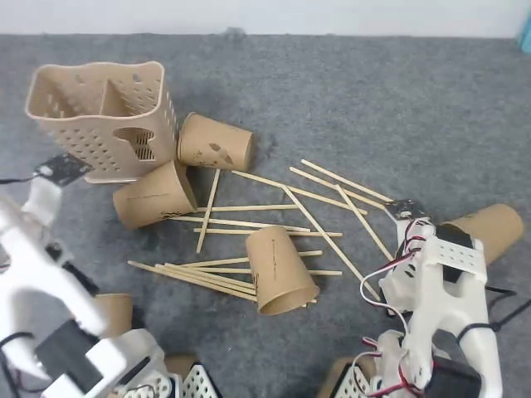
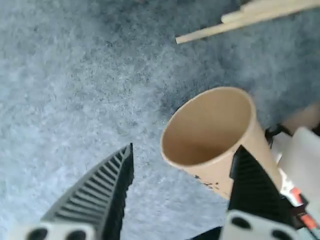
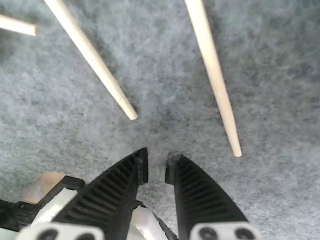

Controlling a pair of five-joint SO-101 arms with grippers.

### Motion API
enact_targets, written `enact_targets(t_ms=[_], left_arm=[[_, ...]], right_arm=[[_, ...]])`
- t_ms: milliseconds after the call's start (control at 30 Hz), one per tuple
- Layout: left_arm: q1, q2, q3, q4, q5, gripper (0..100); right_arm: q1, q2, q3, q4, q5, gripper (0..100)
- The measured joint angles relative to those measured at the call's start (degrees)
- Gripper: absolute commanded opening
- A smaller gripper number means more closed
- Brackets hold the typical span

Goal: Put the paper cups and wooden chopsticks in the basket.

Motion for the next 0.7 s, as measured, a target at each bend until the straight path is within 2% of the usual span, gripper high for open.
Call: enact_targets(t_ms=[200, 367, 500, 700], left_arm=[[-4.31, 0.0, 0.09, 0.0, -8.62, 30], [-7.91, 0.0, 1.67, 0.0, -19.52, 30], [-8.79, 0.0, 4.92, 0.0, -27.6, 30], [-6.86, -0.09, 8.88, 0.0, -34.2, 30]], right_arm=[[0.0, 0.0, 0.0, 0.0, 0.0, 6.9], [0.0, 0.0, 0.0, 0.0, 0.0, 6.9], [0.0, 0.0, 0.0, 0.0, 0.0, 6.9], [0.0, 0.0, 0.0, 0.0, 0.0, 6.9]])
